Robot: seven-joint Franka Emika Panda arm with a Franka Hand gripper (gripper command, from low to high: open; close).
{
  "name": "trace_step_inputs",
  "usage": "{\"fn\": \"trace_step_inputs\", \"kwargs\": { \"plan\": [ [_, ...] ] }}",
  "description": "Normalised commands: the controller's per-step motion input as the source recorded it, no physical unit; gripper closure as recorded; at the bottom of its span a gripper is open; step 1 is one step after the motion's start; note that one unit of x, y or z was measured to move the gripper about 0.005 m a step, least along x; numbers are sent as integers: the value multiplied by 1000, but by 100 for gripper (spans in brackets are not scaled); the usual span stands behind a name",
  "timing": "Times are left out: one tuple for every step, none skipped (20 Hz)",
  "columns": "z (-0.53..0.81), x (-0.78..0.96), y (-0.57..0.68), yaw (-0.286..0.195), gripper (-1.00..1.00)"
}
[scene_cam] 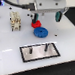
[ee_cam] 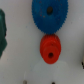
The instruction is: Insert the blue gear onto the right peg, followed by the red gear
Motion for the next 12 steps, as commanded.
{"fn": "trace_step_inputs", "kwargs": {
  "plan": [
    [-510,-206,9,0,-100],
    [-493,-197,3,0,-100],
    [-475,-183,-6,0,-100],
    [-465,-203,-6,0,-100],
    [-414,-202,-12,0,-100],
    [-399,-211,-15,0,-100],
    [-392,-220,-19,0,-100],
    [-375,-220,-25,0,-100],
    [-347,-258,-34,0,-100],
    [-317,-262,-49,0,-100],
    [-281,-261,-45,0,-100],
    [-279,-285,-41,0,-100]
  ]
}}
